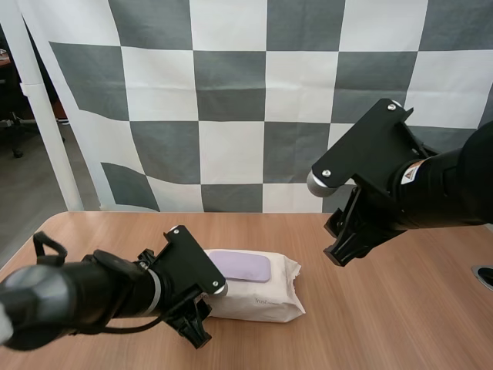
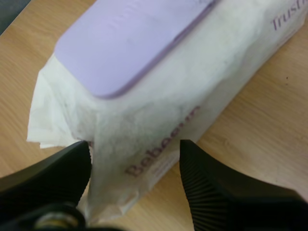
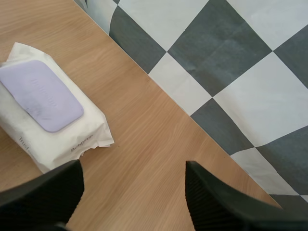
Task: Open the wet wipes lid
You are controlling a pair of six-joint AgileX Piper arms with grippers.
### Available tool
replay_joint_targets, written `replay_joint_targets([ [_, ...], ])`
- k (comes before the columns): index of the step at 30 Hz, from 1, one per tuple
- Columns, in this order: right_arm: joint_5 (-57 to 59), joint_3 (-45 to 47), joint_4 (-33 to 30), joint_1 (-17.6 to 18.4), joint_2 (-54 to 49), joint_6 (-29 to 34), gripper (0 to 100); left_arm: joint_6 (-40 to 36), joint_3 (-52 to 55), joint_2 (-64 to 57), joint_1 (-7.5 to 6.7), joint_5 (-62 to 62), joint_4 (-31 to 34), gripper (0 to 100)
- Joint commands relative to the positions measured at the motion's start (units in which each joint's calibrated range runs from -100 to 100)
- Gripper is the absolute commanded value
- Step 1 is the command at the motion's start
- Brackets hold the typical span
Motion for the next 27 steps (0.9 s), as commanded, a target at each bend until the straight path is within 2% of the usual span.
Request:
replay_joint_targets([
  [1,0.23,-0.05,-0.03,0.03,-0.07,0.03,100,12.88,-3.15,6.61,0.00,2.86,-16.19,87],
  [7,2.73,-0.05,-0.03,0.03,-0.07,-0.19,100,12.88,-4.70,10.65,0.00,10.05,-16.65,87],
  [8,2.71,-0.05,-0.03,0.03,-0.07,-0.41,100,12.88,-4.70,11.77,0.00,10.42,-16.51,81],
  [10,2.90,-0.05,0.68,0.03,-0.07,-1.28,100,12.88,-4.70,11.87,0.00,11.73,-16.51,65],
  [14,3.90,-0.05,3.36,0.03,0.04,-3.96,100,12.88,-4.70,11.76,0.00,15.87,-16.97,4],
  [16,4.08,-0.05,5.53,0.03,0.18,-6.55,100,12.88,-4.96,11.76,0.00,17.02,-16.85,0],
  [21,7.28,0.09,11.52,0.03,3.37,-13.47,100,12.88,-5.26,11.76,0.00,18.25,-16.34,0],
  [27,7.31,2.97,14.36,0.03,9.92,-24.48,100,12.88,-5.26,11.64,0.00,18.40,-16.07,0],
])
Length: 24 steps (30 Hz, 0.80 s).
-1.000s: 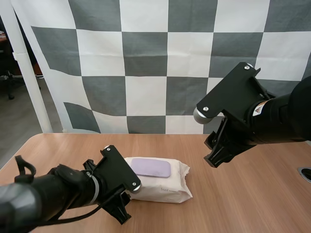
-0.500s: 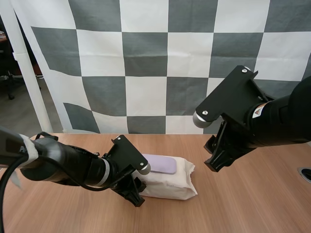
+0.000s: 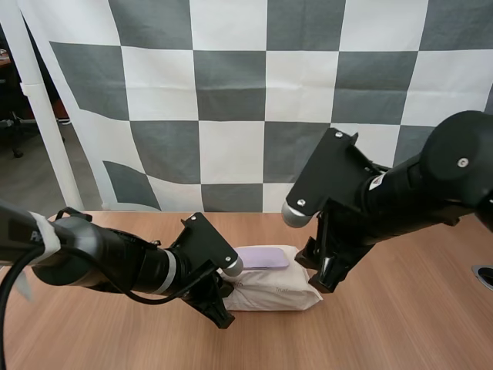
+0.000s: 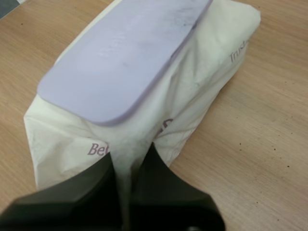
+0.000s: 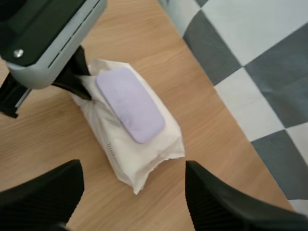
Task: Open the wet wipes lid
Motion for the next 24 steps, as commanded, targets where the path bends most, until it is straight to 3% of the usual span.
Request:
replay_joint_targets([
  [1,0.05,0.49,1.39,0.03,2.46,-7.90,100,0.88,-0.03,-0.12,0.00,0.39,0.02,0],
  [10,-0.76,0.66,8.18,0.03,11.99,-18.12,100,0.88,-0.11,-0.12,0.00,3.36,2.04,0],
  [20,-8.70,0.66,11.28,0.13,22.32,-21.17,100,0.88,-0.11,-0.12,0.00,3.52,2.61,0],
  [24,-11.28,0.66,11.76,1.90,24.19,-21.41,100,0.88,-0.11,-0.12,0.00,3.52,2.61,0],
])
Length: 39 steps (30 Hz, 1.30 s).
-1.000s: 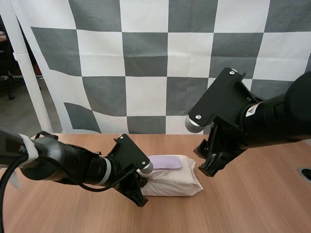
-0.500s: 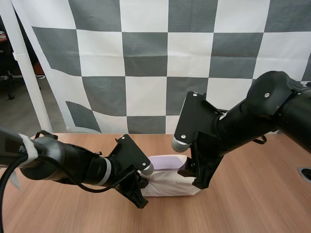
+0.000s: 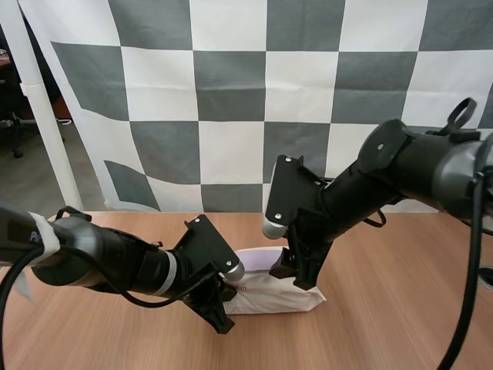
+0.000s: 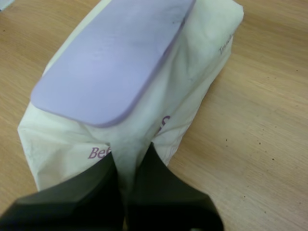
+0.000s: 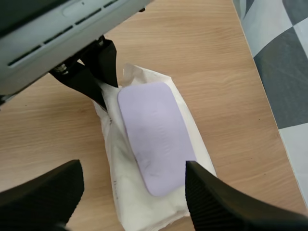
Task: Open the wet wipes lid
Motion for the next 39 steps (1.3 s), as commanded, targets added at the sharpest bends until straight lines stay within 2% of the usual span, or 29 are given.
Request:
replay_joint_targets([
  [1,-4.27,0.24,0.42,1.93,2.71,-0.20,100,0.88,-0.06,-0.04,0.00,-0.10,0.01,0],
  [5,-11.27,2.62,-1.79,4.43,2.71,-0.11,100,0.88,-0.06,-0.04,0.00,-0.10,0.01,0],
  [11,-21.80,5.43,-3.27,6.10,2.71,-0.11,100,0.88,-0.06,-0.04,0.00,0.30,0.01,0],
  [30,-30.96,5.72,-1.57,6.09,9.58,-1.27,100,0.88,-0.06,-0.04,0.00,0.51,0.63,0],
  [37,-30.41,5.72,-1.99,6.09,9.58,-0.87,65,0.88,-0.06,-0.04,0.00,0.51,1.18,0],
  [39,-29.18,5.72,-1.99,6.09,9.58,-0.87,50,0.88,-0.06,-0.04,0.00,0.51,1.29,0],
])
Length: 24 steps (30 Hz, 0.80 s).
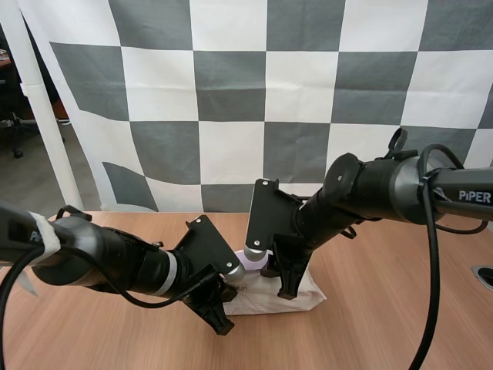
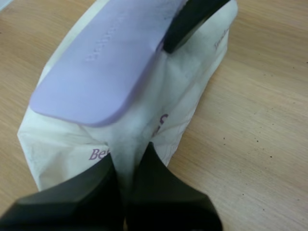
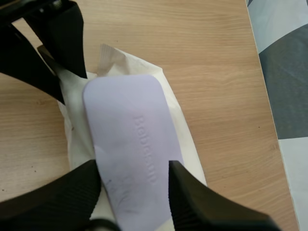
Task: Open the wet wipes lid
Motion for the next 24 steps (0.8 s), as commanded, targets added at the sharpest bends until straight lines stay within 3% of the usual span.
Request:
replay_joint_targets([
  [1,0.72,0.00,-0.14,-0.02,-0.04,0.03,42,0.88,-0.06,-0.04,0.00,-0.02,0.20,0],
  [4,1.53,0.00,-0.23,-0.02,-0.04,0.03,5,0.88,-0.06,-0.04,0.00,-0.02,0.20,0],
  [5,1.53,0.00,-0.23,-0.02,-0.04,0.03,0,0.88,-0.06,-0.04,0.00,-0.02,0.20,0],
  [24,4.11,-2.02,-0.02,-0.02,-2.81,0.03,0,0.88,-0.06,-0.04,0.00,-0.19,0.42,0],
])
